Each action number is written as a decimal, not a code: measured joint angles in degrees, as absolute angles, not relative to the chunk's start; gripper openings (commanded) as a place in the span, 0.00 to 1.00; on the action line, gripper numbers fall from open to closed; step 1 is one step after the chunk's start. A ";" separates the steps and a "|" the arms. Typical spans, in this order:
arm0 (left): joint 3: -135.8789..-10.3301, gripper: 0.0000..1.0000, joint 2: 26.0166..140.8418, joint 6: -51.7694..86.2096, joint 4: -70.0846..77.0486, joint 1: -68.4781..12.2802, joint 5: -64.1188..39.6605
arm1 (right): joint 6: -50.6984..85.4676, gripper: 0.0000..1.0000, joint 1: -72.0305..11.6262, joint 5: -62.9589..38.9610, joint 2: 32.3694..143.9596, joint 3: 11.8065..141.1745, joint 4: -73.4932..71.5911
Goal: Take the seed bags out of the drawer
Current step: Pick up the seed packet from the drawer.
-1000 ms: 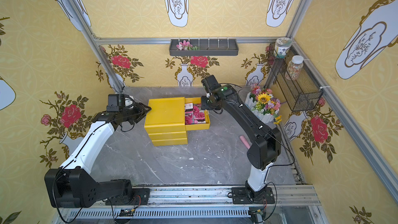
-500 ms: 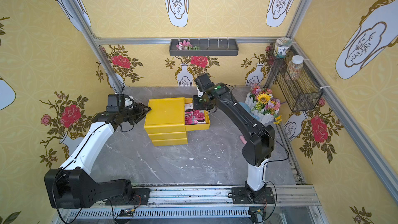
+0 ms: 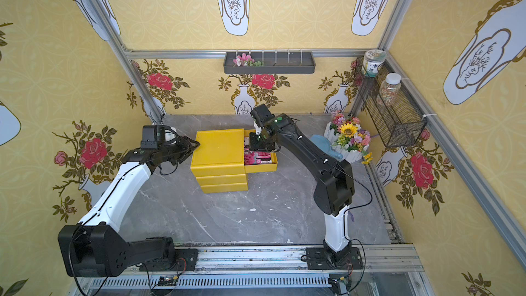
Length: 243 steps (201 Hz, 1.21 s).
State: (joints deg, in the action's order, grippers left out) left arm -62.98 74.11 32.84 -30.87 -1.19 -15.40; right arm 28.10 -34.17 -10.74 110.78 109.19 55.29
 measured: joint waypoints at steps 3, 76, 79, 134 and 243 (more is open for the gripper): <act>-62.98 0.54 74.11 32.84 -30.87 -1.19 -15.40 | 28.10 0.41 -34.17 -10.76 110.85 109.14 55.29; -62.87 0.54 74.11 32.84 -30.70 -1.17 -15.44 | 28.49 0.33 -34.17 -12.43 112.22 108.60 53.91; -62.87 0.54 74.11 32.84 -30.70 -1.17 -15.44 | 28.49 0.32 -34.17 -12.49 112.25 108.60 53.82; -62.76 0.54 74.08 32.84 -30.46 -1.19 -15.46 | 29.71 0.15 -34.11 -13.56 112.57 108.18 53.06; -62.74 0.54 74.08 32.84 -30.30 -1.17 -15.51 | 29.17 0.00 -33.56 -11.29 109.32 110.00 54.17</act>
State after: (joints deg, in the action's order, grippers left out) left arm -62.74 74.08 32.84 -30.30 -1.17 -15.51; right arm 29.17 -33.56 -11.29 109.32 110.00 54.17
